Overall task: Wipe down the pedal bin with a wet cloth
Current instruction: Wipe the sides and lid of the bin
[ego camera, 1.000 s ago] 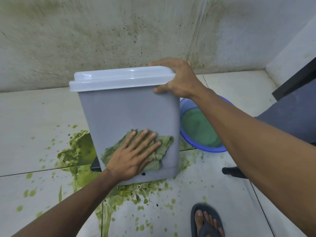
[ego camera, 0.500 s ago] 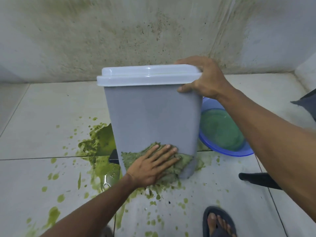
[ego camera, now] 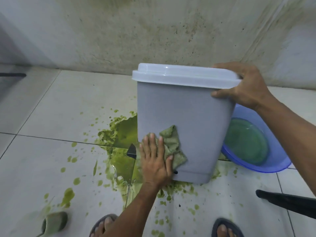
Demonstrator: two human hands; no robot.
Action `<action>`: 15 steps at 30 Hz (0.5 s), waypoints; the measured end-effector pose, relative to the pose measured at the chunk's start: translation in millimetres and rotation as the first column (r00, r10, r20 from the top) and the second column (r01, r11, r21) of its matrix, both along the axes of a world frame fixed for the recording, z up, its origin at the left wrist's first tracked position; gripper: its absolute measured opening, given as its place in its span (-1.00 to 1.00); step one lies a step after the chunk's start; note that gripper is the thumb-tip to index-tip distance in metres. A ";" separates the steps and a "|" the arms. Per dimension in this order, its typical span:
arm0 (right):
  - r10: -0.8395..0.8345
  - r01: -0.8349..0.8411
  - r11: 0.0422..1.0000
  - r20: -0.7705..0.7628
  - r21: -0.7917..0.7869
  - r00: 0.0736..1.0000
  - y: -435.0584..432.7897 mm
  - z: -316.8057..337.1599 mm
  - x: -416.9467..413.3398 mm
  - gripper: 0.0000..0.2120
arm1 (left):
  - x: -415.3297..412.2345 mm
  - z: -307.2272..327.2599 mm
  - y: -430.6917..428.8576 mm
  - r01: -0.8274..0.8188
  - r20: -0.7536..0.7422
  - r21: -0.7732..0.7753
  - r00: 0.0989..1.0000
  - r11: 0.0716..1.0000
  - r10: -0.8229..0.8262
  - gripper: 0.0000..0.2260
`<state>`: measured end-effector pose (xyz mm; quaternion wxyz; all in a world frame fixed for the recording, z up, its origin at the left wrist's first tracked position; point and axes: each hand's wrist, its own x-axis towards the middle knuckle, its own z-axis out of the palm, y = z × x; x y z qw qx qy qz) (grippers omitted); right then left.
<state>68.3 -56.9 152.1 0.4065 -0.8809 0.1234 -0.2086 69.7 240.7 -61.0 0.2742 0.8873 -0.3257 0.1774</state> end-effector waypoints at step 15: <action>-0.009 0.009 1.000 -0.005 -0.022 1.000 -0.3 -0.2 -0.2 -0.34 | -10.5 6.5 -18.8 0.538 0.182 0.572 0.653 0.619 -0.735 -0.32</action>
